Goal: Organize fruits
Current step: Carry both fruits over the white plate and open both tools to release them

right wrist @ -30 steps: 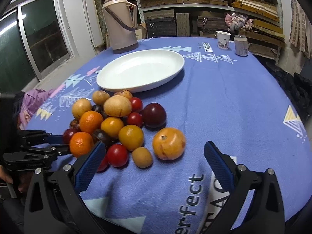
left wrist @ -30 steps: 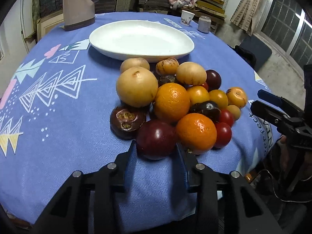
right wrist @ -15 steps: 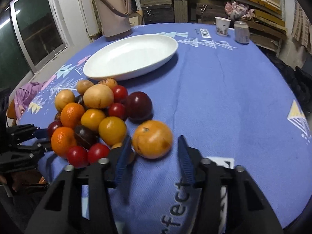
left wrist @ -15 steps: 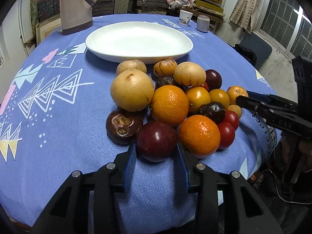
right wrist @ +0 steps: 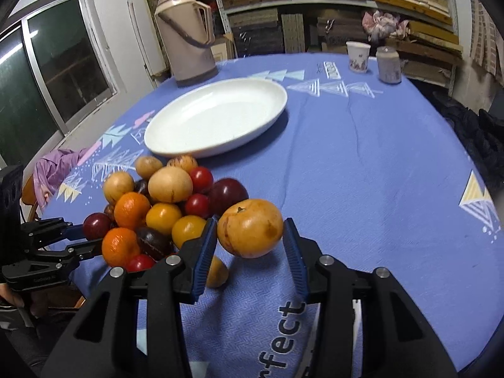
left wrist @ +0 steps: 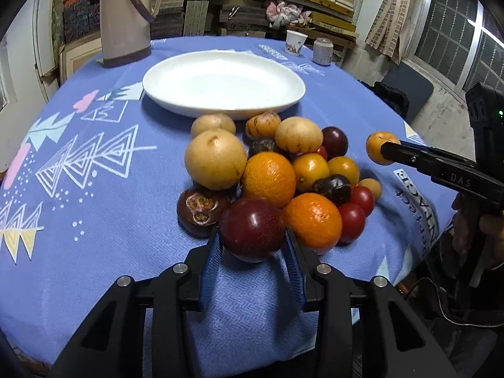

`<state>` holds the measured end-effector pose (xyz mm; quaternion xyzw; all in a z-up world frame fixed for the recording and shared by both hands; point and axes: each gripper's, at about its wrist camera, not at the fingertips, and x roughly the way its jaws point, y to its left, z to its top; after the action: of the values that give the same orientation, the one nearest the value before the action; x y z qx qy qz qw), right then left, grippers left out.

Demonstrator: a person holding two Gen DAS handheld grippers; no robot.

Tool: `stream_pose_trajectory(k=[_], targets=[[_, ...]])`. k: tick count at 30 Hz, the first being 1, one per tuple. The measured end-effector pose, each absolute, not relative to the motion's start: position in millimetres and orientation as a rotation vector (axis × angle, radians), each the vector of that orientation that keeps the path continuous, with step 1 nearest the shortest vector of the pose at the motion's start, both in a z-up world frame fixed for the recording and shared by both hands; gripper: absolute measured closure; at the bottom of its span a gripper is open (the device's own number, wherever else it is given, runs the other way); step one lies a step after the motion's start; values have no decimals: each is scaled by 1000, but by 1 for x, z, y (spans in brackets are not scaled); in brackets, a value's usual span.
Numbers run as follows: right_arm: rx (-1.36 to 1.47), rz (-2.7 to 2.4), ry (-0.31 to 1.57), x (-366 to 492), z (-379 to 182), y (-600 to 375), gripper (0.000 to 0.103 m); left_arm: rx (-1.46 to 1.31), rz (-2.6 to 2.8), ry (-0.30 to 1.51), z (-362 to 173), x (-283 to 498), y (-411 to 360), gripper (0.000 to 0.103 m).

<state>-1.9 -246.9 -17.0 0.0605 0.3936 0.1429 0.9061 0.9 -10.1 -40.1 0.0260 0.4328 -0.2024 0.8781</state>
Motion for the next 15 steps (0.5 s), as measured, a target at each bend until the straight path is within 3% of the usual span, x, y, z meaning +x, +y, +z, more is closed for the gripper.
stream_pose_trajectory(k=[6, 15], targets=[[122, 328, 757, -1, 5, -247, 61, 56, -407, 812, -16, -3, -3, 64], [109, 426, 715, 66, 47, -228, 61, 123, -365, 727, 24, 65, -2, 63]])
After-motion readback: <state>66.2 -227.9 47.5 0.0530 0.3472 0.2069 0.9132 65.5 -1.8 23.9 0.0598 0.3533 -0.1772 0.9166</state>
